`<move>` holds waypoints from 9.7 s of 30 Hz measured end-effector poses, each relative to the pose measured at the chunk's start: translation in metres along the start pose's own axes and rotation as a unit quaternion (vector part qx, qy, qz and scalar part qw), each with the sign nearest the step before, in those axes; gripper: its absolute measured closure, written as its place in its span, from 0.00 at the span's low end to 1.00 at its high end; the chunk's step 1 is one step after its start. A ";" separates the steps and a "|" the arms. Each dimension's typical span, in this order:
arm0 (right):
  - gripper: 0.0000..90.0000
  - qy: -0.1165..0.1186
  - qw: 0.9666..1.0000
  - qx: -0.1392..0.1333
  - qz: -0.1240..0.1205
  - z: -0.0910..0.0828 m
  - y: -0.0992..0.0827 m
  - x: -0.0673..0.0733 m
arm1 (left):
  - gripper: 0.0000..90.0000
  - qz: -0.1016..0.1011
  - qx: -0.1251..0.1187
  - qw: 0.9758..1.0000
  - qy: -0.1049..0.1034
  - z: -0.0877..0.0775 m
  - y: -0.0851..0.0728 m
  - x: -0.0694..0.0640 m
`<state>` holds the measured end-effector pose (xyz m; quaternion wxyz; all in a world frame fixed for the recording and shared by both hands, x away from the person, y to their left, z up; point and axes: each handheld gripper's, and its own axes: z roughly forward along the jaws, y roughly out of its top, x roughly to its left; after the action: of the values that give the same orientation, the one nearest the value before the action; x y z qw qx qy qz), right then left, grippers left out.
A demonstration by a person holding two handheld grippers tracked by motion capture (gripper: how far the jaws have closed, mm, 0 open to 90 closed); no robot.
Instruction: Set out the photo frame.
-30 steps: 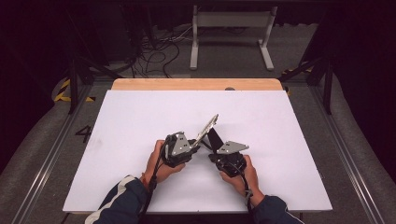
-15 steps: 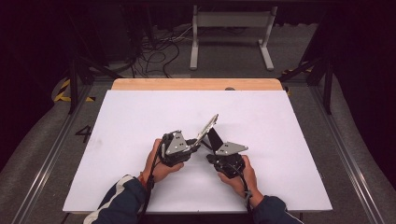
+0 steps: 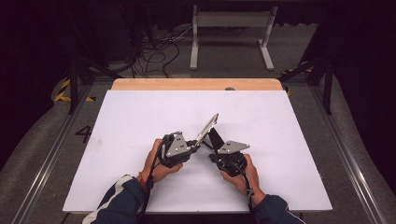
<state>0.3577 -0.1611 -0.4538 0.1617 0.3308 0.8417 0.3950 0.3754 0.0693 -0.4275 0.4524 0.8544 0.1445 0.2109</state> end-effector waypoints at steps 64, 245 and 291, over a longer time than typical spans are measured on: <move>1.00 -0.001 1.000 -0.003 -0.003 -0.005 -0.003 -0.020 | 0.81 -0.018 -0.004 1.000 -0.004 0.006 0.004 -0.018; 0.72 0.050 0.990 -0.088 0.099 0.018 0.015 -0.010 | 0.12 -0.055 0.098 0.993 0.046 -0.080 -0.078 -0.014; 0.59 0.026 0.997 -0.065 0.026 -0.009 0.016 -0.002 | 0.19 -0.111 0.014 0.994 -0.012 0.024 -0.021 0.057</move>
<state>0.3612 -0.1598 -0.4356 0.1506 0.3309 0.8093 0.4614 0.4356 0.0884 -0.4440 0.4628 0.8418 0.2357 0.1470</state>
